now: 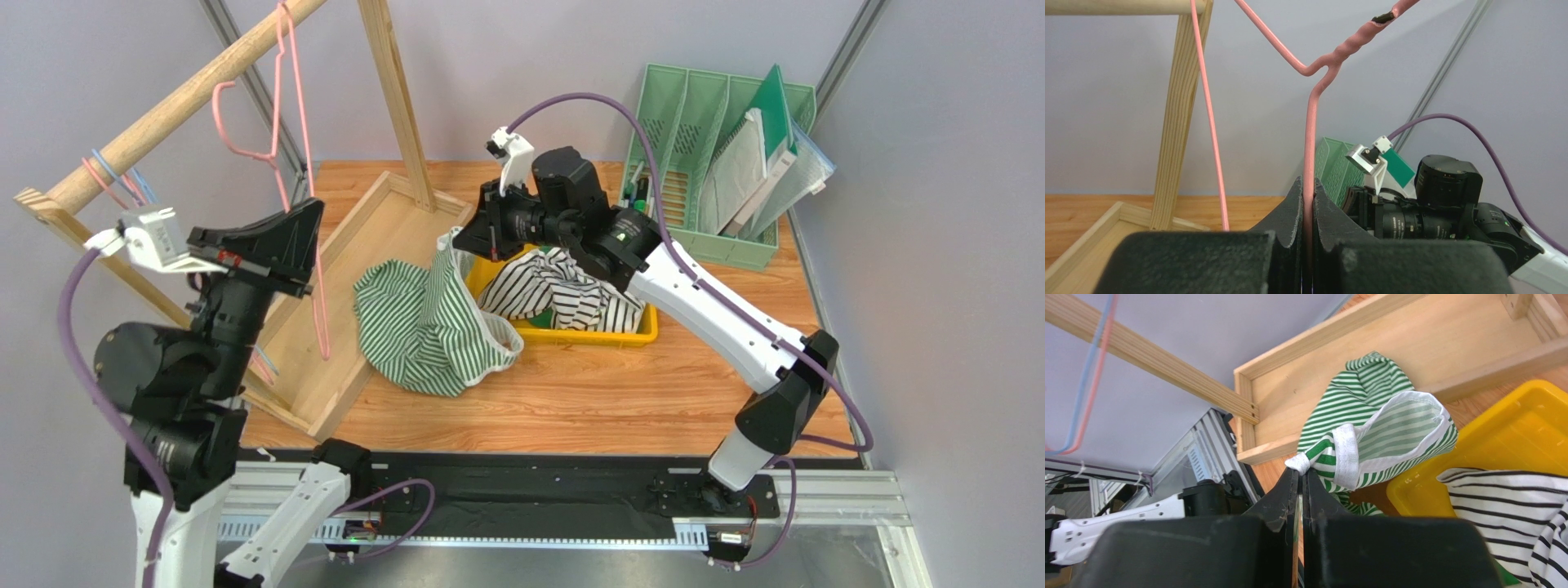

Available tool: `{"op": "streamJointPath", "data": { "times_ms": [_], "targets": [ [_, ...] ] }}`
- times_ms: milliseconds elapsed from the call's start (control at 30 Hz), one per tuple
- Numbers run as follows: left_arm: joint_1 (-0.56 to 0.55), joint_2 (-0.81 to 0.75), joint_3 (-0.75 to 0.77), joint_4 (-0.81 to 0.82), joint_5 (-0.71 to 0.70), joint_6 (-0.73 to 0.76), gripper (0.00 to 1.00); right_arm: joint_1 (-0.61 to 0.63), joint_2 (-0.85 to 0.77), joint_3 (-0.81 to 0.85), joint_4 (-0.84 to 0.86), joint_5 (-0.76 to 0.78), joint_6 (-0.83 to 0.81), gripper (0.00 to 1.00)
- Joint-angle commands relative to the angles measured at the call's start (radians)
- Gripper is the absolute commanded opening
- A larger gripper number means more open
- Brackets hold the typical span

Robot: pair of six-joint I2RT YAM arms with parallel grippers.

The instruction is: Remove the tank top from the hanger

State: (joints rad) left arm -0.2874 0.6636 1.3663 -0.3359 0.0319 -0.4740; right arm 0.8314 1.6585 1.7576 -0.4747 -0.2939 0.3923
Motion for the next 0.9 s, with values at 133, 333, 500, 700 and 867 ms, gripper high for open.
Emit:
{"op": "streamJointPath", "data": {
  "times_ms": [133, 333, 500, 700, 867],
  "targets": [
    [-0.001, -0.065, 0.03, -0.092, -0.015, -0.003, 0.0, -0.006, -0.244, 0.091, -0.004, 0.041, -0.101, 0.0],
    [-0.001, -0.067, 0.007, -0.071, 0.006, -0.032, 0.0, -0.067, -0.367, 0.03, 0.001, -0.054, -0.055, 0.0],
    [-0.002, -0.055, 0.005, -0.069, 0.016, -0.044, 0.0, -0.084, -0.439, -0.009, 0.03, -0.109, -0.039, 0.0],
    [-0.001, -0.062, 0.004, -0.074, 0.026, -0.049, 0.0, -0.124, -0.385, -0.043, 0.028, -0.123, -0.049, 0.0],
    [-0.001, -0.074, 0.002, -0.089, 0.022, -0.045, 0.0, -0.126, -0.255, -0.021, 0.016, -0.105, -0.089, 0.0]
  ]
}}
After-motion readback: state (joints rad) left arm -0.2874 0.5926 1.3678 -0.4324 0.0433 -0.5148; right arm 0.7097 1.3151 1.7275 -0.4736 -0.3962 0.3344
